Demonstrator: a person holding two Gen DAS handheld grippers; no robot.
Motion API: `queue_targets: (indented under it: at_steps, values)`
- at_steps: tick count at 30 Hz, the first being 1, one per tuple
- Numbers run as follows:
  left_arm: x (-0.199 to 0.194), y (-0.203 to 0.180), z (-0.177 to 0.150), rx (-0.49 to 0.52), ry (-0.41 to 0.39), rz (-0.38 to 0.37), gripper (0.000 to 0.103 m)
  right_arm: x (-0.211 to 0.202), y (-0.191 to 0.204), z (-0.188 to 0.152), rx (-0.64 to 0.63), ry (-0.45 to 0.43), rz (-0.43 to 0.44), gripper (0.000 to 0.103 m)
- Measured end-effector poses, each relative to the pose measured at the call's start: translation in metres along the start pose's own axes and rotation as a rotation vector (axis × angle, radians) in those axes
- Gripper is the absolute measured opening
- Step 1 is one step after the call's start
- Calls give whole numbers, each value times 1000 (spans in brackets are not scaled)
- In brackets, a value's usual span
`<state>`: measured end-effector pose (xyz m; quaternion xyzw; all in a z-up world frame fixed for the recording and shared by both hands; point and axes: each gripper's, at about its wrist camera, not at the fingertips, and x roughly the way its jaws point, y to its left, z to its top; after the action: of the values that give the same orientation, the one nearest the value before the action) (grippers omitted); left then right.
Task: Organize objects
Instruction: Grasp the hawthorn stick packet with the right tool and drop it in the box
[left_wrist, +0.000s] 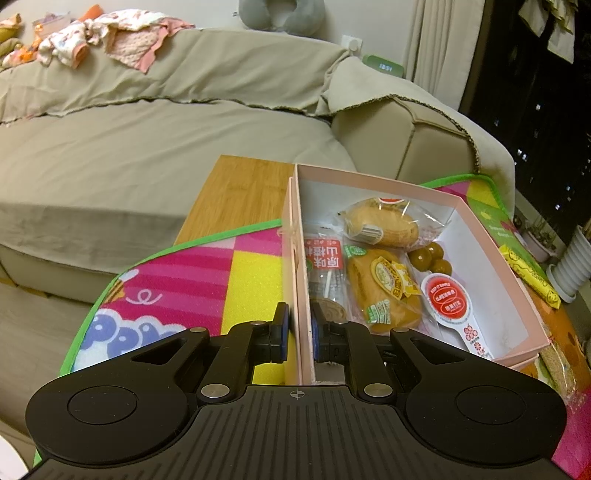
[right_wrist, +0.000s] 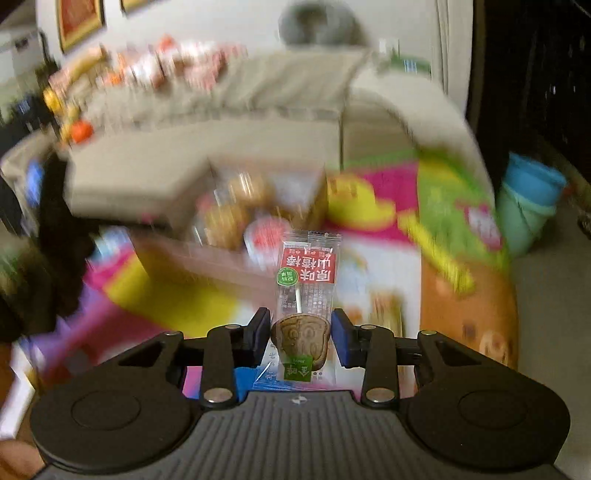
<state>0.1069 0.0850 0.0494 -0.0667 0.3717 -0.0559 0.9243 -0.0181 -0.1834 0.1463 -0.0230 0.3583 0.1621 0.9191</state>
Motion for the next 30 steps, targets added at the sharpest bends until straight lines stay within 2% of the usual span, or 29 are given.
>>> queue_targets:
  at_steps: [4,7,11,15,20,22,25,30]
  values:
    - [0,0,0,1,0,0,14,-20,9,35,-19,-145,23,35]
    - [-1,0,-1,2,0,1,14,-16,16,60,-16,-212,25,35]
    - [-1,0,-1,3,0,0,14,8,21,95,31,-250,44,36]
    - [-1,0,-1,5,0,0,14,42,27,116,40,-233,28,39]
    - [0,1,-1,7,-1,0,14,52,24,91,32,-176,46,49]
    - [-1,1,-1,8,-1,0,14,52,18,72,20,-151,15,54]
    - [-1,0,-1,8,-1,1,14,56,7,38,12,-77,-46,54]
    - [1,0,-1,8,0,2,14,64,-22,-8,90,55,-106,57]
